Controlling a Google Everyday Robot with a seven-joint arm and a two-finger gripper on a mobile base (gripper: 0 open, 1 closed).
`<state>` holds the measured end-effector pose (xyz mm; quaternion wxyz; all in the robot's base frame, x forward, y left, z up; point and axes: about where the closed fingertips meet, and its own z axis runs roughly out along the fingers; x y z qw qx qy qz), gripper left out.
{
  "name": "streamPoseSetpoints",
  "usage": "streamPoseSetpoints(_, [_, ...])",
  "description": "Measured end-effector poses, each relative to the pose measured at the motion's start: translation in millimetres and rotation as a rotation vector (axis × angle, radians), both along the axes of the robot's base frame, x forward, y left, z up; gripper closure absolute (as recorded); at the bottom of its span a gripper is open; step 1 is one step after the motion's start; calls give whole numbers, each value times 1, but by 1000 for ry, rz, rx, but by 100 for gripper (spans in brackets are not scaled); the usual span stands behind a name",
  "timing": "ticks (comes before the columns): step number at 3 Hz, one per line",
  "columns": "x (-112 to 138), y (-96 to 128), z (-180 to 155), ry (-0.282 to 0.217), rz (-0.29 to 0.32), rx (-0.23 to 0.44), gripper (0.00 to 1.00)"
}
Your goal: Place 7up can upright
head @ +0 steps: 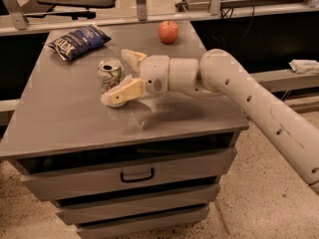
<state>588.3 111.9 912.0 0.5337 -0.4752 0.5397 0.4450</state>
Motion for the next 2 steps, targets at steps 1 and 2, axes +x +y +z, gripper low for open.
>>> streamPoseSetpoints(1, [-9,-30,17,-8,-26,-57,0])
streamPoseSetpoints(2, [-25,-77,59,-33,-85,-101,0])
